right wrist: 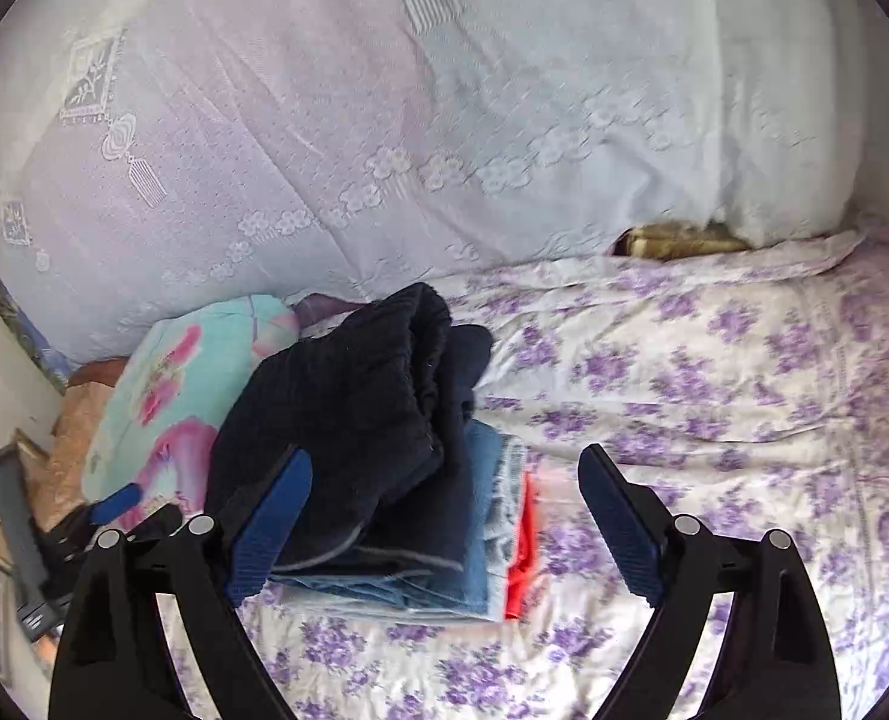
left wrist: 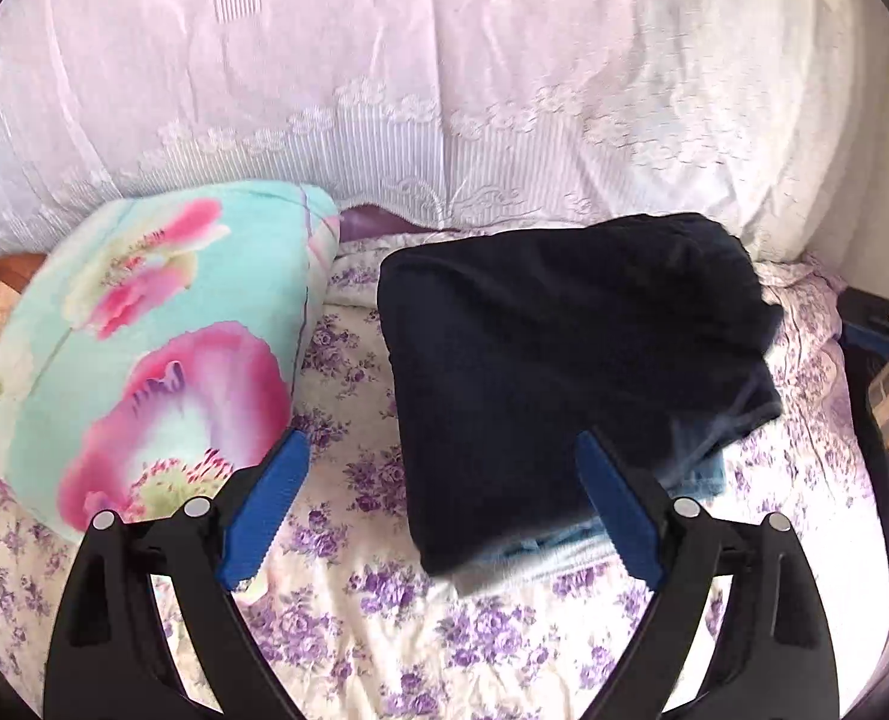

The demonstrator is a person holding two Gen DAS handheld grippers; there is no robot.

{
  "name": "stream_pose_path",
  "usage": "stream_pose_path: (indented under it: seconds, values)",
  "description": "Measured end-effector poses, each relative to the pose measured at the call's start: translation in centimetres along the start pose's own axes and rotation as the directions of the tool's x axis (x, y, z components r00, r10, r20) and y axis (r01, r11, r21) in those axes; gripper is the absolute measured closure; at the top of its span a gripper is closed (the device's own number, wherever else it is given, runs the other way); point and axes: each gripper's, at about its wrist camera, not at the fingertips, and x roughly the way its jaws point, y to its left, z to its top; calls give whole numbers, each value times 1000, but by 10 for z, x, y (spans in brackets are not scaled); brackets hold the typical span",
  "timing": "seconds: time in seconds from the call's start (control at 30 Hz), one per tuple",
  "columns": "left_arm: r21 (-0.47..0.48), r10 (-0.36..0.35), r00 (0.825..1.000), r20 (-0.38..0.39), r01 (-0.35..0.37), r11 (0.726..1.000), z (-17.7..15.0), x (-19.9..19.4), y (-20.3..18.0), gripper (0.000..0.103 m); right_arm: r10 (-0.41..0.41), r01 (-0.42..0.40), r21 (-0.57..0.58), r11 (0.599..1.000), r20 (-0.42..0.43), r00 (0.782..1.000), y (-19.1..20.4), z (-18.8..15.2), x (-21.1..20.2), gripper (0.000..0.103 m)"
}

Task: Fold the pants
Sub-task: 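Open both grippers and withdraw them from the stacked pants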

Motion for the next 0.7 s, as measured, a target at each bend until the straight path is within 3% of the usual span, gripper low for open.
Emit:
stream_pose_path:
  seconds: [0.07,0.2,0.33,0.47,0.6,0.7]
  values:
    - [46,27,997,74,-30,998,-33,-42,-16,5,-58,60,-32,998,63,996,7,-33,-35,8]
    - [92,30,990,136,-43,995,-99,-113,-45,5,-118,127,-54,990,148,982,12,-114,-86,4]
    - [105,59,974,217,-84,991,-153,-174,-75,5,-69,75,-37,996,158,985,19,-182,-114,4]
    - [80,107,953,284,-134,988,-184,-206,-92,5,-55,66,-58,996,181,982,39,-217,-133,4]
    - [55,124,937,326,-149,987,-192,-219,-95,5,-48,69,-80,994,233,971,53,-236,-152,4]
    - [54,111,940,322,-135,989,-193,-218,-94,5,-56,82,-92,992,252,966,59,-244,-155,4]
